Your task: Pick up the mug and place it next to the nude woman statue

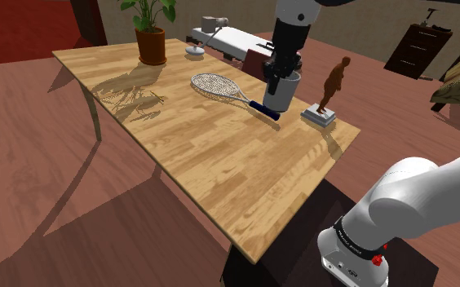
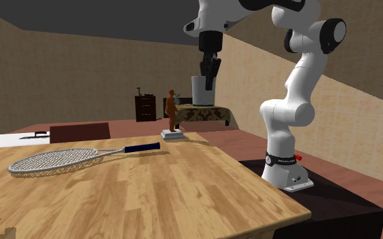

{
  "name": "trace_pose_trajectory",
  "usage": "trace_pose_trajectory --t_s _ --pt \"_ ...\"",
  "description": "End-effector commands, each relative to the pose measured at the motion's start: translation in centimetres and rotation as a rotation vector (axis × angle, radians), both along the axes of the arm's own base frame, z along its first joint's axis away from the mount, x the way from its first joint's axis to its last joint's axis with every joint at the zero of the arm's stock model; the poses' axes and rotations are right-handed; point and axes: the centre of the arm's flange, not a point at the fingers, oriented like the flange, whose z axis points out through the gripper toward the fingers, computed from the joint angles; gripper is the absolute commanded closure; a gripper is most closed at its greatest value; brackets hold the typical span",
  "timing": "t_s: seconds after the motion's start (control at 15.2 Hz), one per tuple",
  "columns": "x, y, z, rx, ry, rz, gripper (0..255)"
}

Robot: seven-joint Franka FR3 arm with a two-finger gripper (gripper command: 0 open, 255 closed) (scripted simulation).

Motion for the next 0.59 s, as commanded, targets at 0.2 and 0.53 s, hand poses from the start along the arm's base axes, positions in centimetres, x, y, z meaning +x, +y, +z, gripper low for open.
trace_pose_trajectory --t_s 0.2,0.53 --pt "0.0 0.1 2.7 0.000 0.000 0.000 255" --pt "0.0 0.1 5.4 0.000 0.000 0.000 255"
